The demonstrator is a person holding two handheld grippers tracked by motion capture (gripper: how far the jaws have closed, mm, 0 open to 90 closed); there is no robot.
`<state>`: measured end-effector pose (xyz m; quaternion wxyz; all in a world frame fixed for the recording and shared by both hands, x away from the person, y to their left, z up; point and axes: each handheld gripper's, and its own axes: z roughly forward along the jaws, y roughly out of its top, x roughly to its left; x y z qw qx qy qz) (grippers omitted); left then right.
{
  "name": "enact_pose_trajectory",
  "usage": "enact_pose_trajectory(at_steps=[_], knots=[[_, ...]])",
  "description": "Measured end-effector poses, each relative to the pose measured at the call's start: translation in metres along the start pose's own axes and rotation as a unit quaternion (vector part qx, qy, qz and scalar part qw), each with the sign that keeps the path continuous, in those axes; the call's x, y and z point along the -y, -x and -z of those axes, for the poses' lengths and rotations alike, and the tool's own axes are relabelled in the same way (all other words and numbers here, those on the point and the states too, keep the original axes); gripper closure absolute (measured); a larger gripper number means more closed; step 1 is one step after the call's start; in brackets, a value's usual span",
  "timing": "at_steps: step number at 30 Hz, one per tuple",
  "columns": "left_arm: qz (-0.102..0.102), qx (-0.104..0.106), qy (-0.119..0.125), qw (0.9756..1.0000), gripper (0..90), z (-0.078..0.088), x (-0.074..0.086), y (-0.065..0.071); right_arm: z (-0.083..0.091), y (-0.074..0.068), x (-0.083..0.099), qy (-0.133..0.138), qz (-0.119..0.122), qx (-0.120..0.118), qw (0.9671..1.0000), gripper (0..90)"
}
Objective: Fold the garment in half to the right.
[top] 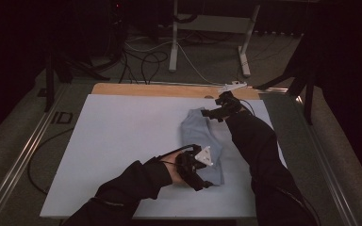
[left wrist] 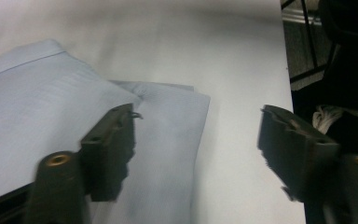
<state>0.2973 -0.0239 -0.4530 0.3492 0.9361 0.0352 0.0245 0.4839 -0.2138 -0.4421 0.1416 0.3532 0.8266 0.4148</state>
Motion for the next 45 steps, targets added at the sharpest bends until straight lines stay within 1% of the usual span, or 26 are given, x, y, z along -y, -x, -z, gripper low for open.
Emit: enact_pose_trajectory(at_steps=[1, 2, 3, 4, 6, 7, 8, 9, 12, 13, 14, 16, 18, 20, 21, 22, 25, 27, 28, 30, 32, 34, 38, 41, 43, 45], knots=[[0.007, 0.0, 0.006, 1.0, 24.8, 0.003, 0.002, -0.001, 0.001, -0.001, 0.0, 0.002, 0.0, 0.0, 1.0, 9.5], [0.007, 0.0, 0.006, 1.0, 24.5, 0.003, 0.002, -0.001, 0.002, -0.001, 0.0, 0.005, 0.002, 0.0, 1.0, 9.5], [0.018, 0.008, 0.014, 0.9997, 21.5, 0.011, 0.006, -0.002, 0.002, -0.001, 0.001, 0.005, -0.001, -0.002, 1.0, 9.5], [0.021, 0.011, 0.018, 0.9996, 17.2, 0.015, 0.008, -0.002, 0.002, -0.001, 0.001, 0.005, -0.002, -0.003, 1.0, 9.5], [0.022, 0.016, 0.028, 0.9992, 15.7, 0.023, 0.013, -0.003, 0.003, -0.002, 0.002, 0.002, 0.001, -0.002, 1.0, 9.5], [0.023, 0.015, 0.03, 0.9992, 14.4, 0.027, 0.016, -0.004, 0.003, -0.002, 0.002, 0.0, 0.001, -0.002, 1.0, 9.5], [0.023, 0.015, 0.03, 0.9992, 12.6, 0.027, 0.016, -0.004, 0.003, -0.002, 0.002, 0.0, 0.001, -0.002, 1.0, 9.5], [0.024, 0.015, 0.035, 0.999, 12.6, 0.033, 0.022, -0.004, 0.003, -0.003, 0.003, -0.001, 0.001, -0.003, 1.0, 9.5], [0.024, 0.008, 0.038, 0.999, 5.7, 0.044, 0.032, -0.004, 0.004, -0.004, 0.004, -0.007, 0.006, -0.003, 1.0, 9.5], [0.026, 0.006, 0.036, 0.999, 2.9, 0.048, 0.036, -0.004, 0.004, -0.004, 0.005, -0.007, 0.007, -0.002, 0.9999, 9.5], [0.034, 0.004, 0.041, 0.9986, 1.2, 0.051, 0.04, -0.004, 0.004, -0.005, 0.005, -0.007, 0.008, -0.002, 0.9999, 9.5], [0.037, 0.0, 0.045, 0.9983, 1.0, 0.057, 0.047, -0.005, 0.004, -0.005, 0.006, -0.01, 0.006, -0.003, 0.9999, 9.5], [0.033, -0.009, 0.05, 0.9982, 0.8, 0.062, 0.055, -0.005, 0.003, -0.006, 0.006, -0.012, 0.007, -0.006, 0.9999, 9.5], [0.035, -0.011, 0.053, 0.9979, 0.7, 0.063, 0.057, -0.005, 0.003, -0.006, 0.006, -0.01, 0.007, -0.008, 0.9999, 9.5], [0.041, -0.013, 0.056, 0.9975, 0.7, 0.067, 0.064, -0.007, 0.003, -0.006, 0.007, -0.008, 0.005, -0.01, 0.9999, 9.5], [0.043, -0.017, 0.054, 0.9975, 0.5, 0.069, 0.067, -0.007, 0.002, -0.007, 0.007, -0.01, 0.007, -0.013, 0.9999, 9.7], [0.052, -0.037, 0.058, 0.9963, 0.4, 0.073, 0.077, -0.007, 0.0, -0.007, 0.007, -0.01, 0.005, -0.016, 0.9998, 9.7], [0.056, -0.038, 0.051, 0.9964, 0.4, 0.075, 0.084, -0.006, -0.002, -0.007, 0.007, -0.013, 0.005, -0.015, 0.9998, 9.7], [0.059, -0.042, 0.052, 0.996, 0.4, 0.077, 0.087, -0.006, -0.002, -0.006, 0.007, -0.014, 0.004, -0.014, 0.9998, 9.7], [0.071, -0.044, 0.053, 0.9951, 0.4, 0.079, 0.095, -0.007, -0.003, -0.005, 0.008, -0.012, 0.002, -0.016, 0.9998, 9.7], [0.076, -0.054, 0.057, 0.994, 0.4, 0.081, 0.105, -0.006, -0.004, -0.004, 0.009, -0.015, -0.004, -0.016, 0.9998, 9.7], [0.086, -0.056, 0.057, 0.9931, 0.4, 0.083, 0.114, -0.005, -0.005, -0.003, 0.011, -0.021, -0.004, -0.01, 0.9997, 9.7], [0.102, -0.067, 0.06, 0.9907, 0.5, 0.088, 0.134, -0.002, -0.01, 0.003, 0.018, -0.029, -0.018, -0.01, 0.9994, 9.7], [0.119, -0.076, 0.059, 0.9883, 0.5, 0.092, 0.15, -0.001, -0.015, 0.006, 0.023, -0.026, -0.036, -0.024, 0.9987, 9.7], [0.132, -0.082, 0.058, 0.9861, 0.5, 0.094, 0.161, 0.0, -0.02, 0.007, 0.026, -0.028, -0.041, -0.027, 0.9984, 9.7], [0.142, -0.093, 0.055, 0.984, 0.5, 0.097, 0.17, 0.002, -0.025, 0.008, 0.028, -0.032, -0.046, -0.026, 0.9981, 9.7]])
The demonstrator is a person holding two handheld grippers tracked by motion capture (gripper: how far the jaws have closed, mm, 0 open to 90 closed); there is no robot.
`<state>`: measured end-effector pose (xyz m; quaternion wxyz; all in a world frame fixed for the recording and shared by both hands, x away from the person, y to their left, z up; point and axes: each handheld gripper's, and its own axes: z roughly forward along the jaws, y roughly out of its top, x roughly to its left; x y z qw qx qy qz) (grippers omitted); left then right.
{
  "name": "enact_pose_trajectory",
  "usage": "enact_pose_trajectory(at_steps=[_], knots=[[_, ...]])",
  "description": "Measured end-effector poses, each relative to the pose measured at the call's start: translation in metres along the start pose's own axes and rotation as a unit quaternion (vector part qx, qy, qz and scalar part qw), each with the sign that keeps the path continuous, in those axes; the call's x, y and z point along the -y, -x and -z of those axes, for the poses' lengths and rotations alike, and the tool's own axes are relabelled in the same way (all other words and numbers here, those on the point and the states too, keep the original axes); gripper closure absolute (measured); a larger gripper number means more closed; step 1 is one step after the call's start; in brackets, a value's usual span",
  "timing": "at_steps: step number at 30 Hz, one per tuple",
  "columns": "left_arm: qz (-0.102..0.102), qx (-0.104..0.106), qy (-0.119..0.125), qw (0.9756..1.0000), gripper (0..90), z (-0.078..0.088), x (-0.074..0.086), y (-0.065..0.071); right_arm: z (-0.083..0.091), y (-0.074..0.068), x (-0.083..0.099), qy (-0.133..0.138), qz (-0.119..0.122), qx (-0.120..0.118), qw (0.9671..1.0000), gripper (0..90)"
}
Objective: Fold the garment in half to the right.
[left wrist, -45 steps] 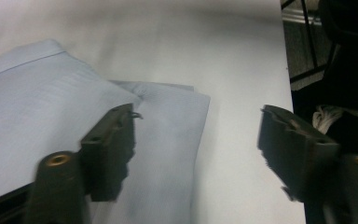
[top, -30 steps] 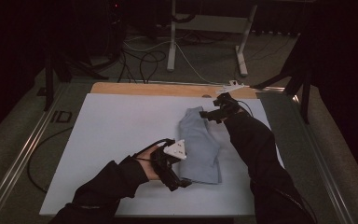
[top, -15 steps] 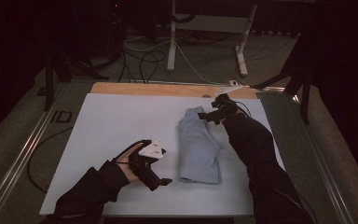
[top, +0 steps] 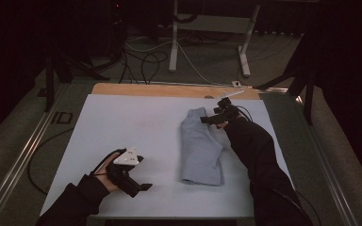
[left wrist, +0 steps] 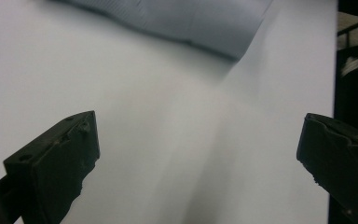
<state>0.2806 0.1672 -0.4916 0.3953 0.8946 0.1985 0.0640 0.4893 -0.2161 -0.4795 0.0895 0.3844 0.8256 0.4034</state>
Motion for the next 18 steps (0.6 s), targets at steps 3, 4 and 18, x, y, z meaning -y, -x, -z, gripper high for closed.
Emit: enact_pose_trajectory(at_steps=[3, 4, 18], knots=[[0.011, -0.017, 0.0, 0.9998, 0.5, 0.004, 0.012, -0.001, -0.009, 0.002, 0.002, -0.003, -0.008, -0.001, 1.0, 9.7], [0.01, -0.02, -0.002, 0.9997, 0.5, 0.005, 0.015, -0.001, -0.013, 0.001, 0.002, -0.007, -0.01, -0.002, 0.9999, 9.7], [0.038, -0.024, 0.034, 0.9984, 0.5, 0.014, 0.042, -0.004, -0.039, 0.016, 0.013, -0.068, -0.02, 0.013, 0.9974, 44.1]])
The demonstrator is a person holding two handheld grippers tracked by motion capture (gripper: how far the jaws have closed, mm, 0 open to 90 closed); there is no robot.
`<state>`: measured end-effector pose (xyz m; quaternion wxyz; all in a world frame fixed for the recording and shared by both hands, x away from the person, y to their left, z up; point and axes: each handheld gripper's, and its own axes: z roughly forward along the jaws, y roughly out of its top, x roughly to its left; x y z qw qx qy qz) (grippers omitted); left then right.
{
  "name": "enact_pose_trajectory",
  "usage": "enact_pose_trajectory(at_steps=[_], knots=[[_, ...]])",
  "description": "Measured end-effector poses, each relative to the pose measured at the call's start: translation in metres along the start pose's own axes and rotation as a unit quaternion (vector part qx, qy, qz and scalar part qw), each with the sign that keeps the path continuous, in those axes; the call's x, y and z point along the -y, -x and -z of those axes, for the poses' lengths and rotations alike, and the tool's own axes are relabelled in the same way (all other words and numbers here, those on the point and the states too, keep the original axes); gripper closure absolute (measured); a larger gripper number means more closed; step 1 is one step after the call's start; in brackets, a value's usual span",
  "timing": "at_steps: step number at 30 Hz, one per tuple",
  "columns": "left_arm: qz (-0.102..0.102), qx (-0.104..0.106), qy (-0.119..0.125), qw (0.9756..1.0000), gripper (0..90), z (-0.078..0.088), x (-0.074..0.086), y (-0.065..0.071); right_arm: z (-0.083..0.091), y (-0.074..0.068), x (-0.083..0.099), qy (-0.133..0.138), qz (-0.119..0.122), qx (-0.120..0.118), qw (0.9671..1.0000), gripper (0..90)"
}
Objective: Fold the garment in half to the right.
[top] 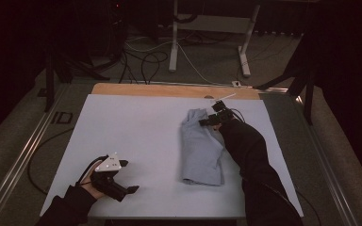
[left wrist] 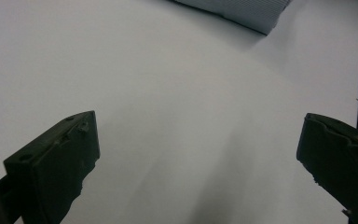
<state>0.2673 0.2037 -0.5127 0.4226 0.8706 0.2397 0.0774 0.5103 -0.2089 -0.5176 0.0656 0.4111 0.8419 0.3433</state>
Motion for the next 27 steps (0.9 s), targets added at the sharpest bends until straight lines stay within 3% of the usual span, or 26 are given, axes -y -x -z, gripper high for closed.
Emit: enact_pose_trajectory(at_steps=[3, 7, 14, 20, 24, 25, 27], knots=[[0.002, -0.002, 0.003, 1.0, 0.5, 0.001, 0.003, 0.0, 0.0, -0.006, 0.0, -0.011, 0.022, 0.001, 0.9997, 59.4], [0.009, -0.008, 0.016, 0.9998, 0.5, 0.004, 0.004, -0.002, 0.008, -0.014, -0.006, -0.002, 0.048, 0.032, 0.9983, 82.9], [0.016, -0.018, 0.026, 0.9994, 0.5, 0.005, 0.005, -0.005, 0.021, -0.024, -0.021, 0.056, 0.068, 0.023, 0.9959, 85.0], [0.018, -0.02, 0.033, 0.9991, 0.5, 0.007, 0.005, -0.006, 0.007, -0.017, -0.025, 0.044, 0.055, 0.023, 0.9972, 85.0], [0.02, -0.021, 0.034, 0.999, 0.5, 0.007, 0.006, -0.007, -0.001, -0.013, -0.022, 0.028, 0.048, 0.033, 0.9979, 84.9], [0.021, -0.02, 0.034, 0.999, 0.5, 0.007, 0.006, -0.008, -0.003, -0.011, -0.021, 0.018, 0.049, 0.047, 0.9975, 84.9], [0.021, -0.02, 0.033, 0.999, 0.5, 0.006, 0.006, -0.008, -0.005, -0.01, -0.019, 0.018, 0.046, 0.047, 0.9977, 84.8]])
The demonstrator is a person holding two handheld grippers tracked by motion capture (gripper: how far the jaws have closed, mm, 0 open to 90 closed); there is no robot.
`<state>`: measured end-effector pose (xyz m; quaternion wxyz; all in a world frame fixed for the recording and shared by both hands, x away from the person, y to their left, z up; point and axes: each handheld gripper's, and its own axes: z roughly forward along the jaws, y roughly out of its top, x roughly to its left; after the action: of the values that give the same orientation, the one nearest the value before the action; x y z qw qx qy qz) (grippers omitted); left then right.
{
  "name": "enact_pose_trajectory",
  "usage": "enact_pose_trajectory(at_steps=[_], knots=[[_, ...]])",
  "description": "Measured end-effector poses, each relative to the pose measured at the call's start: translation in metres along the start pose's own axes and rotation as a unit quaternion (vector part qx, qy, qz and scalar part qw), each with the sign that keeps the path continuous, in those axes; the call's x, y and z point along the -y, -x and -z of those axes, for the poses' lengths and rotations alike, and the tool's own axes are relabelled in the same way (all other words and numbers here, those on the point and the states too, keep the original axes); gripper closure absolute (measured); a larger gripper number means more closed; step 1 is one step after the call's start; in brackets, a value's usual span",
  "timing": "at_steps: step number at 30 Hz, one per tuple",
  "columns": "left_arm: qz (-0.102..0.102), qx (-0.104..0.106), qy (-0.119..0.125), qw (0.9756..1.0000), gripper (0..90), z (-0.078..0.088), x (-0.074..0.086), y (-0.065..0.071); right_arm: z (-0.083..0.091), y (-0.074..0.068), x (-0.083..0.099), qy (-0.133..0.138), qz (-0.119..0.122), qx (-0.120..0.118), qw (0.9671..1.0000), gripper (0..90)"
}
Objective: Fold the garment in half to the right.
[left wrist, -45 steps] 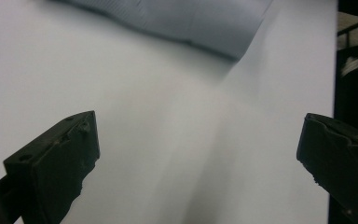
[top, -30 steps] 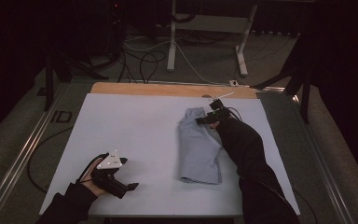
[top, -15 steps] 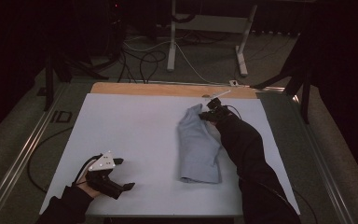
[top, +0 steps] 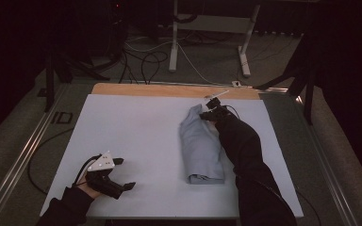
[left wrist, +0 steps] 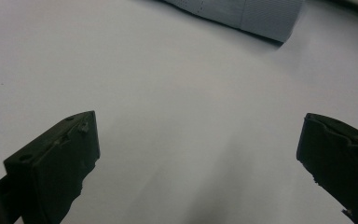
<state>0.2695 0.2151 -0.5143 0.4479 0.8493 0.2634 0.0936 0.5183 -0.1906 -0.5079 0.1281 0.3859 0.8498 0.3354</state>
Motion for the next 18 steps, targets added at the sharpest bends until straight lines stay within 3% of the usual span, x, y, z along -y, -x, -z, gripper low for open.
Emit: enact_pose_trajectory(at_steps=[10, 18], knots=[[0.0, -0.001, 0.0, 1.0, 0.5, -0.0005, 0.0004, 0.0002, -0.0103, -0.0023, 0.0034, -0.02, 0.004, 0.009, 0.9997, 82.4], [-0.002, 0.0, -0.002, 1.0, 0.5, -0.0004, 0.0003, 0.0009, -0.0018, -0.004, -0.0014, -0.018, 0.003, 0.011, 0.9998, 49.8]])
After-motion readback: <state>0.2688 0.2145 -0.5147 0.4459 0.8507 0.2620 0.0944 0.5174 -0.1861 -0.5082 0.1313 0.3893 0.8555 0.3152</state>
